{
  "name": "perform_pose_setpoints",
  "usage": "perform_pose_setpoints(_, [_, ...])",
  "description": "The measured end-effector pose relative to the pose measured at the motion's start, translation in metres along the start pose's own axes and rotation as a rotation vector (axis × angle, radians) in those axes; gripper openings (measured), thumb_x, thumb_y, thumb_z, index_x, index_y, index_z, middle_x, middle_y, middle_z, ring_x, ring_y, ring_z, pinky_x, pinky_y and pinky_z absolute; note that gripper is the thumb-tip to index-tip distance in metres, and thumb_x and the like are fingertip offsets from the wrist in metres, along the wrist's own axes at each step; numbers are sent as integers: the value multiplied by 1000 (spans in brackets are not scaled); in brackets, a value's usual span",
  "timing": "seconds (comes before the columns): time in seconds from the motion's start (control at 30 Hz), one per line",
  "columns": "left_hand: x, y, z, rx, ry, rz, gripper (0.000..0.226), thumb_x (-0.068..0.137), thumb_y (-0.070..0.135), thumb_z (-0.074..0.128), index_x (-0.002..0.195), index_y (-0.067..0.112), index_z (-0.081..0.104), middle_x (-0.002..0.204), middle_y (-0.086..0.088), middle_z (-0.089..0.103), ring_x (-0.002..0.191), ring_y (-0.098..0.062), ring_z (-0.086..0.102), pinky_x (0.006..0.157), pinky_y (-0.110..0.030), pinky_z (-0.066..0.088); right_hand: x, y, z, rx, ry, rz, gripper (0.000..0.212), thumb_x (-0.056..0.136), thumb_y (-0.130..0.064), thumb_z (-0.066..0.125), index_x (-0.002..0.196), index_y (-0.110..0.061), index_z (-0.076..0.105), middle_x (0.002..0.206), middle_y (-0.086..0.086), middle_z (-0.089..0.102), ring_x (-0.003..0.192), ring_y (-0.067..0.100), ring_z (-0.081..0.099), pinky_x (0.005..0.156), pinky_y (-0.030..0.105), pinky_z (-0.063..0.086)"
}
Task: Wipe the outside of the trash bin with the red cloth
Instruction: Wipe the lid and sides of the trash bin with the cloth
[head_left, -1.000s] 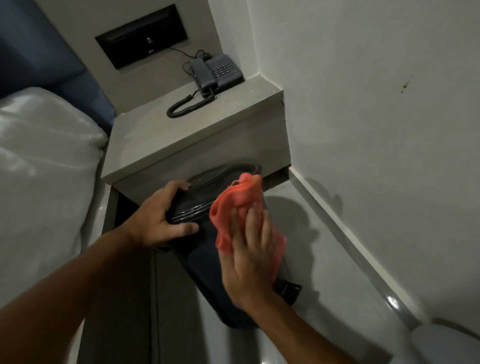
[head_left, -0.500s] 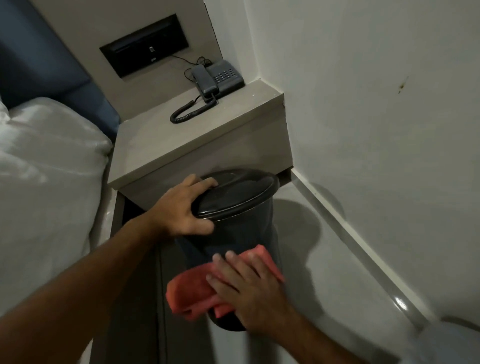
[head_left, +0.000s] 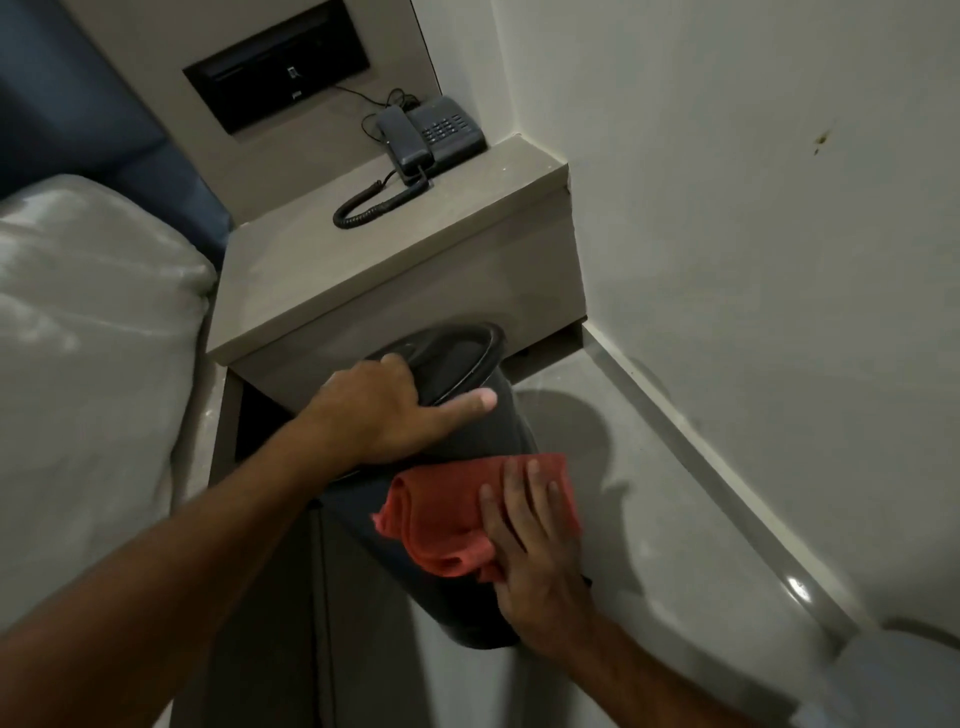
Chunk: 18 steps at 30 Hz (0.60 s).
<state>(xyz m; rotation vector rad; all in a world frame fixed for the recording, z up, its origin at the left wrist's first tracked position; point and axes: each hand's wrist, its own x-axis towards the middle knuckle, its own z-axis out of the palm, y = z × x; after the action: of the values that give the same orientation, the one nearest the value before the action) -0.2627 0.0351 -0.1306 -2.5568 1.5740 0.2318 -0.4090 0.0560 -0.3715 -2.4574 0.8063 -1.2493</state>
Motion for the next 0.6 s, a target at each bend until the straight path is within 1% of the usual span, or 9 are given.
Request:
perform_pose_setpoints(0.07, [3,5,1,101,36,-1,97,53,100,26,66,12,64,57,-2,65,51,-15,63,51,-26,50,-7,0,1,-44,-61,-87,76,101,-56,37,160,-11,19,158,25,31,146,49,25,109,66,29])
perform_pose_setpoints(0.1, [4,5,1,135,22,-3,89,56,97,30,60,15,63,53,-1,63,48,-14,61,49,-25,49,-10,0,2,-56,-78,-100,86,98,-65,38,161,-12,13,158,25,27,146,50,24,110,67,28])
perform_pose_setpoints(0.17, [4,8,3,154,43,11,74,59,87,41,56,16,61,48,1,59,43,-14,57,45,-24,47,-11,0,2,-66,-84,-91,96,93,-74,41,162,-16,9,160,25,24,147,51,22,110,68,28])
perform_pose_setpoints(0.23, [0,12,6,199,151,39,60,66,75,48,52,17,57,44,2,53,37,-13,52,39,-23,42,-14,0,3,-67,-81,-109,98,89,-78,45,162,-23,10,164,25,18,148,53,19,111,71,27])
perform_pose_setpoints(0.33, [-15,15,13,289,255,113,50,77,63,49,51,20,51,45,4,49,35,-11,47,36,-22,32,-21,2,4,-98,-74,-145,98,88,-74,55,162,-31,8,169,21,5,149,54,14,110,77,25])
perform_pose_setpoints(0.4, [-22,6,14,307,226,168,50,78,66,39,62,20,50,53,5,49,40,-9,48,37,-24,33,-23,0,4,-156,-17,-138,90,92,-57,63,162,-34,12,169,18,9,150,53,14,106,79,28])
perform_pose_setpoints(0.47, [-25,-14,7,299,140,214,52,77,70,30,81,21,48,62,7,50,48,-6,49,42,-23,36,-19,-5,5,-225,49,-101,80,91,-39,68,158,-35,24,166,16,20,150,51,16,105,80,27])
perform_pose_setpoints(0.53, [-25,-37,3,227,30,243,46,82,62,46,100,20,46,71,7,54,56,-6,55,47,-23,43,-13,-12,5,-285,95,-73,71,90,-37,68,153,-34,35,162,15,24,150,49,19,109,80,22])
perform_pose_setpoints(0.6, [-25,-56,6,128,-29,274,50,81,45,65,116,15,45,78,8,58,63,-6,59,56,-25,53,-7,-19,3,-299,112,-3,69,91,-43,65,152,-33,36,163,16,24,151,47,18,112,78,16])
